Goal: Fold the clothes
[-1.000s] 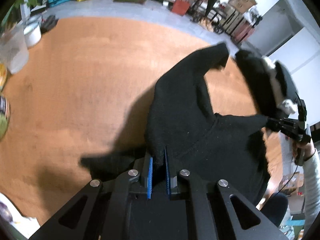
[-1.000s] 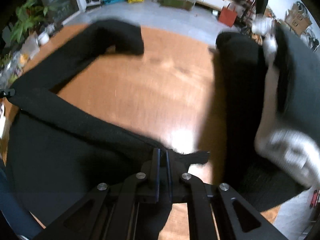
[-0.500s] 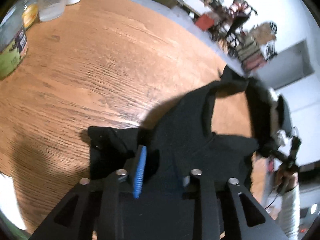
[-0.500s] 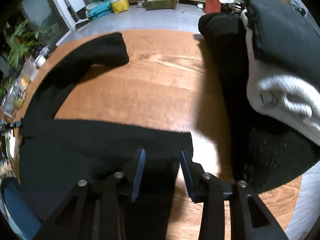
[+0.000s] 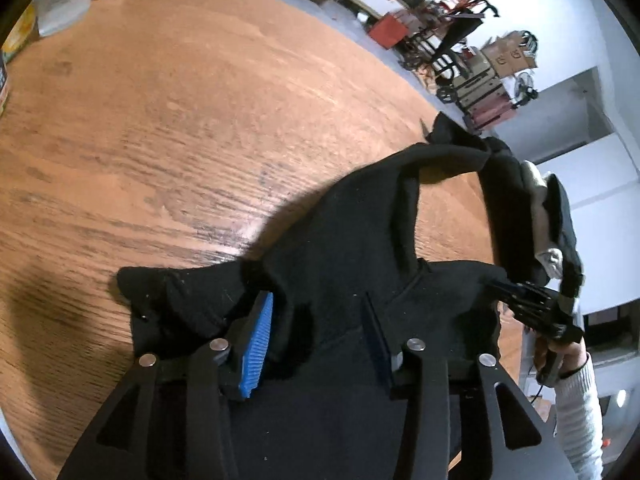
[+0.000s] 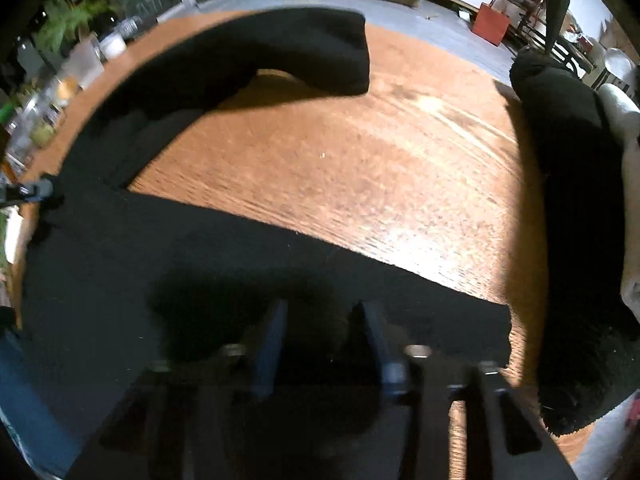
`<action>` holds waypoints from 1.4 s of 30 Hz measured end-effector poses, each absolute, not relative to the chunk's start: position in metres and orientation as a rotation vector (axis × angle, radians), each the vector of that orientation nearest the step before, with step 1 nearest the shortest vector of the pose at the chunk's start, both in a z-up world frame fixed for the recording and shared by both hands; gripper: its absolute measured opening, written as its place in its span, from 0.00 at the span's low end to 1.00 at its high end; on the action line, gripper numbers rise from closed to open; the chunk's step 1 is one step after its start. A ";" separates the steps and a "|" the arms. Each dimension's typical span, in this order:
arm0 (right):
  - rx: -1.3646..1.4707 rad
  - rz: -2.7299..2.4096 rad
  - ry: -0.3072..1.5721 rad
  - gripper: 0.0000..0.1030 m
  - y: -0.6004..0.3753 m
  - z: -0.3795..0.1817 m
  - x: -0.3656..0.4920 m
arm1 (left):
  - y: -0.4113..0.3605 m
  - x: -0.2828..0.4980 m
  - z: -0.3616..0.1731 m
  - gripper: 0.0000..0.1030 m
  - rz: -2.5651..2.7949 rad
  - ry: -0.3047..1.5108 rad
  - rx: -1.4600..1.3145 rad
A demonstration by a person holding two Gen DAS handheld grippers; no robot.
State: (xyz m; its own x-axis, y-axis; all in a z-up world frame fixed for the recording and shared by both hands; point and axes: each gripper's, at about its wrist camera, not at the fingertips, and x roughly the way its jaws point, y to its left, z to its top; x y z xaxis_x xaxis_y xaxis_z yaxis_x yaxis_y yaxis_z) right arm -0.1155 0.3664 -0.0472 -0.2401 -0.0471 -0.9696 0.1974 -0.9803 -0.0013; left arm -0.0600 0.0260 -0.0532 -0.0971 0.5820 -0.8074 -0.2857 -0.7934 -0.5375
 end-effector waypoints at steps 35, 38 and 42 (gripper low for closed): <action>1.619 -2.446 -0.234 0.58 0.412 -0.035 0.080 | -0.083 0.147 -0.040 0.73 2.033 -0.457 -1.789; 1.591 -2.412 -0.435 0.58 0.426 -0.041 0.094 | -0.084 0.150 -0.047 0.73 2.045 -0.436 -1.875; 1.545 -2.399 -0.510 0.67 0.436 -0.030 0.103 | -0.073 0.152 -0.051 0.73 2.024 -0.417 -1.900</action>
State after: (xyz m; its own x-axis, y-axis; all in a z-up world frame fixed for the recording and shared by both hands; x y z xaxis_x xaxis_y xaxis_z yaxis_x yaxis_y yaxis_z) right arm 0.1034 0.4364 -0.0305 -0.4110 -0.3837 -0.8269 0.0141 -0.9097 0.4151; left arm 0.1518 -0.0733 -0.0512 -0.0535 0.4322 -0.9002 -0.0415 -0.9017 -0.4304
